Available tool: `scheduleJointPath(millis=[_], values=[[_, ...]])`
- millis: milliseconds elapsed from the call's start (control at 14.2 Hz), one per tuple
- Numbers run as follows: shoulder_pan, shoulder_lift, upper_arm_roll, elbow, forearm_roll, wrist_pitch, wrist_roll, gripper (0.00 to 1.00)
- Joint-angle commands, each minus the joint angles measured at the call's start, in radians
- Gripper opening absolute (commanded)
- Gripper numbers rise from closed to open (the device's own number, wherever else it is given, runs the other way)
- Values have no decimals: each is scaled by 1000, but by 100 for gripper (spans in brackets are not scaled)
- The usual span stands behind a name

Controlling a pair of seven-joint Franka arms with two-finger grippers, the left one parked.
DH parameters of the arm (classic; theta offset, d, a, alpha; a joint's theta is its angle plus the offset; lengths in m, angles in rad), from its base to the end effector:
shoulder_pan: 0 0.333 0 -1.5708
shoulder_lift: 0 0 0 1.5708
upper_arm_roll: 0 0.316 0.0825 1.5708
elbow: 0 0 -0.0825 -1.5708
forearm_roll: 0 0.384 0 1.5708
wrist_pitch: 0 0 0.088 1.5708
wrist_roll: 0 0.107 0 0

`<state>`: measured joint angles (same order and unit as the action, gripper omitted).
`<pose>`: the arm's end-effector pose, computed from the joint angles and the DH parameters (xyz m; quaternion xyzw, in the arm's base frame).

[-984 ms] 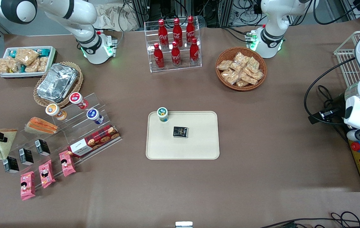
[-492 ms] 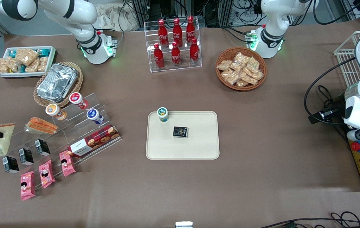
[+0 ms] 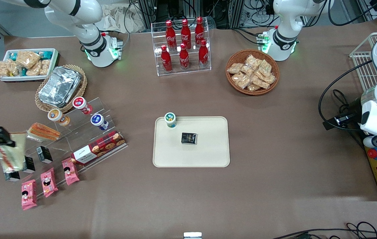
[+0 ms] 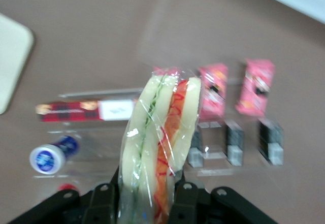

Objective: Place sandwich on tray
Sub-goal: 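Lift the sandwich out of the rack and carry it over the tray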

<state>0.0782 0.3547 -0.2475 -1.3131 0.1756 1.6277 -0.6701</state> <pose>0.6567 -0.0662 0.5410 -0.9676 -0.2480 -0.0045 0.0471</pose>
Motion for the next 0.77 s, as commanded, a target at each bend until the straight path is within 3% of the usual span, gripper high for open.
scheduleJointPath(millis=[0, 352, 703], values=[[26, 4, 117, 5, 4, 35, -3, 39], [53, 67, 335, 2, -2, 161, -5, 39], [274, 185, 338, 2, -53, 394, -2, 39]])
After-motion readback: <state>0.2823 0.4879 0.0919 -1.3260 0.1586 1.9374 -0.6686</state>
